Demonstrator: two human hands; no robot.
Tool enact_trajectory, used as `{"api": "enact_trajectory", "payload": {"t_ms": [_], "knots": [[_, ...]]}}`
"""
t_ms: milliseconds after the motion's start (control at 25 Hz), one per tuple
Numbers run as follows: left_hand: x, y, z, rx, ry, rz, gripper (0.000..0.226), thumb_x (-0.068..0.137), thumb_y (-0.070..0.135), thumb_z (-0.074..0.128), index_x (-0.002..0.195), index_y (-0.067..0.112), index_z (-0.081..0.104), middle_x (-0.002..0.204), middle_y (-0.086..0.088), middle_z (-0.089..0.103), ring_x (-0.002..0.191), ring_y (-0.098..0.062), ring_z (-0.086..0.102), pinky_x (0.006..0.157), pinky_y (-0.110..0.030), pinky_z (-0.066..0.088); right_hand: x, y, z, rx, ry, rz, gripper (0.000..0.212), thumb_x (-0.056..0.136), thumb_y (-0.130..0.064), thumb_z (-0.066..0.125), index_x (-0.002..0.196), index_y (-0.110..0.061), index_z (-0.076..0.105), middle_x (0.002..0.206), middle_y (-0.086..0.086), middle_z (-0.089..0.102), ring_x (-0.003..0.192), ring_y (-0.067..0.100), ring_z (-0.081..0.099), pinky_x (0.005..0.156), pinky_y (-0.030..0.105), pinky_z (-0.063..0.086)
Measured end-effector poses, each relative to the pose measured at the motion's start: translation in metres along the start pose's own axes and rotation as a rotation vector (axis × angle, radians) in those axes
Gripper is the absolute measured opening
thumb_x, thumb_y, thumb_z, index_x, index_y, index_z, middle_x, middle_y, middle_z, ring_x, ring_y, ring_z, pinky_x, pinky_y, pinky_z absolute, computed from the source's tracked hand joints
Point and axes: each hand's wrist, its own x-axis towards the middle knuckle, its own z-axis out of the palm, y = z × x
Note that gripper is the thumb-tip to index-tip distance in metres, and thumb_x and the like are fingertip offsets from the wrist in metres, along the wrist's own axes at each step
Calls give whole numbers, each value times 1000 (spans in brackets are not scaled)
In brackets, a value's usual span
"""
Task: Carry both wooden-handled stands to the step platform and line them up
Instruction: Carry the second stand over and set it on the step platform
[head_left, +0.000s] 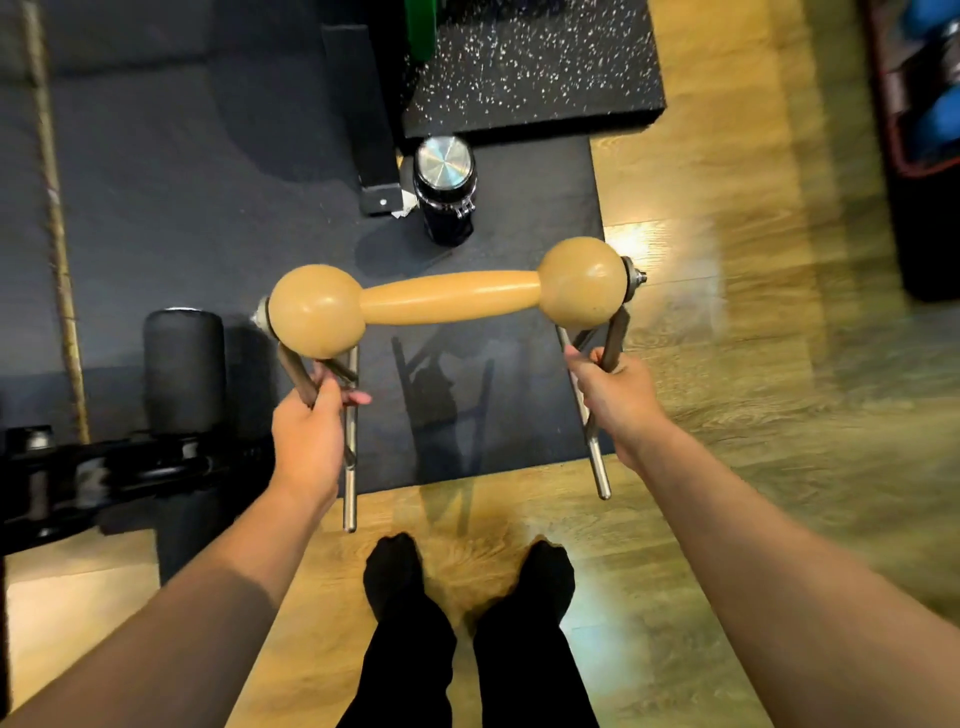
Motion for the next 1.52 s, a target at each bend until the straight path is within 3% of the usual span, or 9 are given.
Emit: {"api": "enact_trajectory", "payload": {"t_ms": [120, 200, 360, 760, 920, 1040, 1120, 1280, 1520], "knots": [[-18, 44, -17, -32, -8, 53, 36, 104, 36, 52, 69, 30, 59, 57, 9, 52, 59, -10, 49, 69, -36, 42, -33, -47, -13, -43, -14, -90, 44, 88, -61, 60, 75, -19, 53, 60, 5, 40, 54, 20, 37, 61, 40, 31], [-30, 79, -30, -36, 38, 63, 42, 93, 56, 55, 58, 34, 57, 54, 11, 45, 53, -14, 40, 59, -36, 32, -56, -79, -24, -68, -7, -123, 49, 87, -65, 58, 67, -20, 50, 54, 3, 43, 52, 20, 41, 60, 41, 34], [-55, 157, -43, -43, 113, 118, 46, 83, 65, 56, 51, 33, 58, 49, 10, 46, 51, -17, 41, 60, -38, 33, -99, -134, -44, -41, 6, -179, 51, 94, -57, 61, 60, -22, 48, 47, -5, 45, 51, 21, 46, 62, 41, 39], [-143, 348, -76, -68, -6, 357, 48, 85, 64, 58, 48, 34, 54, 43, 12, 39, 44, -14, 33, 51, -32, 26, -234, -289, -115, 134, 43, -332, 50, 102, -39, 61, 58, -22, 43, 45, -5, 39, 41, 13, 36, 54, 34, 33], [-193, 435, -94, -5, 54, 496, 55, 92, 63, 56, 53, 25, 51, 44, 8, 46, 49, -20, 44, 58, -38, 40, -294, -359, -150, 224, 44, -453, 46, 104, -33, 59, 63, -22, 43, 45, -6, 37, 41, 12, 34, 54, 32, 34], [-226, 498, -112, -19, 80, 564, 68, 78, 90, 47, 54, 26, 54, 48, 5, 46, 51, -23, 43, 58, -44, 40, -338, -409, -169, 283, 26, -571, 56, 104, -28, 60, 52, -22, 41, 44, -5, 33, 38, 12, 31, 51, 30, 28], [-248, 535, -122, -118, 47, 607, 73, 73, 96, 42, 55, 26, 54, 45, 9, 40, 45, -19, 36, 51, -35, 36, -367, -447, -180, 298, 35, -636, 54, 103, -26, 61, 54, -23, 39, 44, -5, 33, 37, 12, 31, 50, 32, 27], [-307, 611, -135, -335, -49, 727, 61, 89, 75, 32, 70, 18, 43, 41, 10, 34, 33, -6, 27, 40, -16, 24, -426, -516, -209, 299, 41, -790, 46, 103, -31, 61, 63, -21, 41, 49, -2, 35, 41, 14, 34, 51, 34, 29], [-380, 695, -174, -377, -137, 879, 60, 91, 72, 33, 69, 17, 40, 46, 10, 33, 36, -7, 25, 38, -16, 23, -511, -581, -245, 330, 12, -941, 38, 106, -29, 56, 72, -15, 48, 53, 3, 37, 42, 14, 33, 45, 31, 30]]}}
